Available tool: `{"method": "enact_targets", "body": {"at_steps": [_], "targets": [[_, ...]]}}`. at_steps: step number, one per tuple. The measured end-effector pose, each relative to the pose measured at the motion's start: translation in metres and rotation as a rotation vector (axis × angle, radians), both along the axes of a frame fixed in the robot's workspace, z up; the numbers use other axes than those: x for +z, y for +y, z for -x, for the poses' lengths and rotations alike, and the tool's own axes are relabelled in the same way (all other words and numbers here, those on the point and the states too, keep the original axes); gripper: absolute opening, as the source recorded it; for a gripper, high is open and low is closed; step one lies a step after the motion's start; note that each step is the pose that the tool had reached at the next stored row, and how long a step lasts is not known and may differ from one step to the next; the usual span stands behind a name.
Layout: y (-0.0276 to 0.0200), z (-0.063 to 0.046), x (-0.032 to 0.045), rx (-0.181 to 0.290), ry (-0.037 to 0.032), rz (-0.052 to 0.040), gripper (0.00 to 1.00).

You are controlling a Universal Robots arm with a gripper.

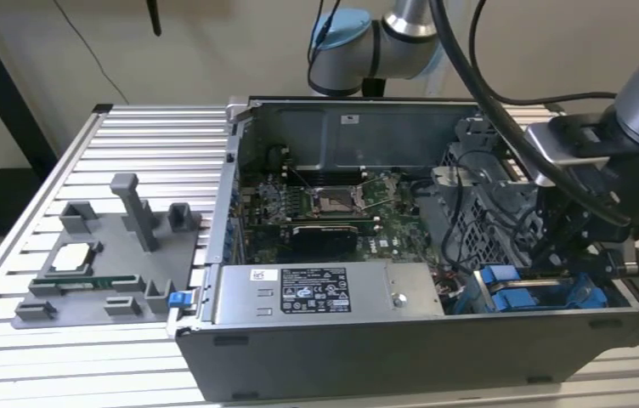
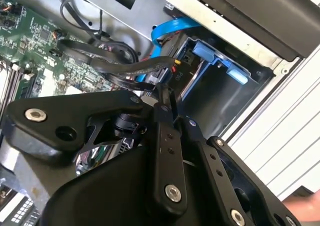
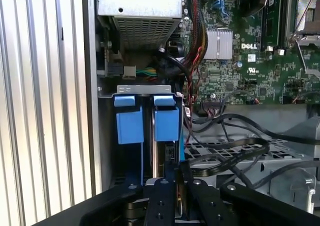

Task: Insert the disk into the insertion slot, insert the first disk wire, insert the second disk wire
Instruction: 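Insert the second disk wire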

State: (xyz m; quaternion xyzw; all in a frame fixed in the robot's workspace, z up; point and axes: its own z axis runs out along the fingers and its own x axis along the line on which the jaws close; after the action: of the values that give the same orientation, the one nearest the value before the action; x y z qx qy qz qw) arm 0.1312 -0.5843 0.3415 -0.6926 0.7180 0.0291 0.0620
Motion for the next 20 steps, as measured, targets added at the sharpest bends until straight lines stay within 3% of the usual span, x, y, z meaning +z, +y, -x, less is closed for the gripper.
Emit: {"method": "enact_targets", "body": {"at_steps": [6, 8, 9, 20], "targets": [[-0.0001, 0.000, -0.0082, -0.003, 0.0001, 0.0016, 0.00], [0.0001, 0.000, -0.0094, -0.003, 0.0002, -0.0018, 0.00], [0.0001, 0.000, -0.0087, -0.003, 0.0000, -0.0021, 1.00], [0.0000, 0.001, 0.0367, -0.003, 0.0001, -0.0006, 1.00]]}}
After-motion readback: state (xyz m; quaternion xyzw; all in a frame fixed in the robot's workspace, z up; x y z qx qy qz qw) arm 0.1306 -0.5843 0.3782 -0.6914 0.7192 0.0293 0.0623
